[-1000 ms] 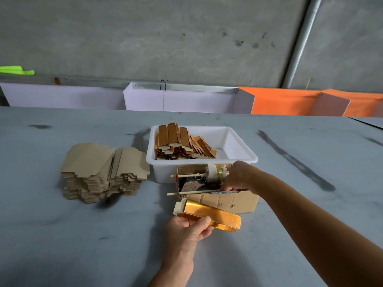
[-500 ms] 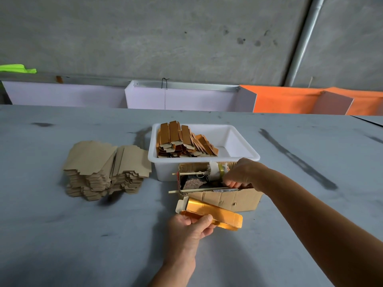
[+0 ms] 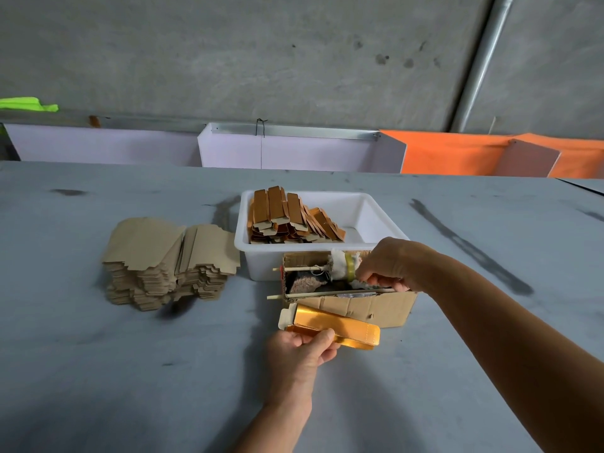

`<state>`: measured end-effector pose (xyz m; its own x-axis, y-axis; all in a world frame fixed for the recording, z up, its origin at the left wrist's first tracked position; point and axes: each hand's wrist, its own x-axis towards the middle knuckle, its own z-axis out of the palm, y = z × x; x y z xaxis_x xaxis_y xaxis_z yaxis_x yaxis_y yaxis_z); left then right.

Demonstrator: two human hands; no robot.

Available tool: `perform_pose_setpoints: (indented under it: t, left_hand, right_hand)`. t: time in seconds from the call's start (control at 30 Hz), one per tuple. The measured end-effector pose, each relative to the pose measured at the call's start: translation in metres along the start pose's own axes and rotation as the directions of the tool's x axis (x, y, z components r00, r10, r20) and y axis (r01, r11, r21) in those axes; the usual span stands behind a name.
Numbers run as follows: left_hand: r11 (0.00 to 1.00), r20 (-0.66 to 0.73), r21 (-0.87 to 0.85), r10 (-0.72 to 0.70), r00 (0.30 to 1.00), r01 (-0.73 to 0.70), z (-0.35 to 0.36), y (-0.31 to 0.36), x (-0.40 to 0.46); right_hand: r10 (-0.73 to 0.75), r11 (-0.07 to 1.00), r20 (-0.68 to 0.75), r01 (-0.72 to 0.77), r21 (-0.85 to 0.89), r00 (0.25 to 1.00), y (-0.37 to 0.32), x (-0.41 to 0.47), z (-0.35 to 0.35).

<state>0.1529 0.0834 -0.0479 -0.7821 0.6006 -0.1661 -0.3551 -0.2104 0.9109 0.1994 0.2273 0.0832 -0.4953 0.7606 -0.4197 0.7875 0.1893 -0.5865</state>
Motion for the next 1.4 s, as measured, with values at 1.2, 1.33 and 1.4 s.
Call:
perform_pose_setpoints:
  t: [1.2, 1.33, 1.4]
  left_hand:
    - [0.992, -0.151, 0.126, -0.001, 0.988, 0.021, 0.019, -0.014, 0.004]
    - [0.991, -0.153, 0.131, 0.002, 0.988, 0.019, 0.019, -0.015, 0.004]
    - [0.989, -0.147, 0.144, 0.005, 0.989, 0.017, 0.019, -0.015, 0.004]
  right_hand:
    - [-0.136, 0.892, -0.477, 0.317, 0.322, 0.868, 0.065, -0.021, 0.073]
    - [-0.141, 0.880, -0.482, 0.332, 0.339, 0.865, 0.069, -0.022, 0.077]
    - [-0.140, 0.877, -0.485, 0.335, 0.343, 0.863, 0.070, -0.023, 0.077]
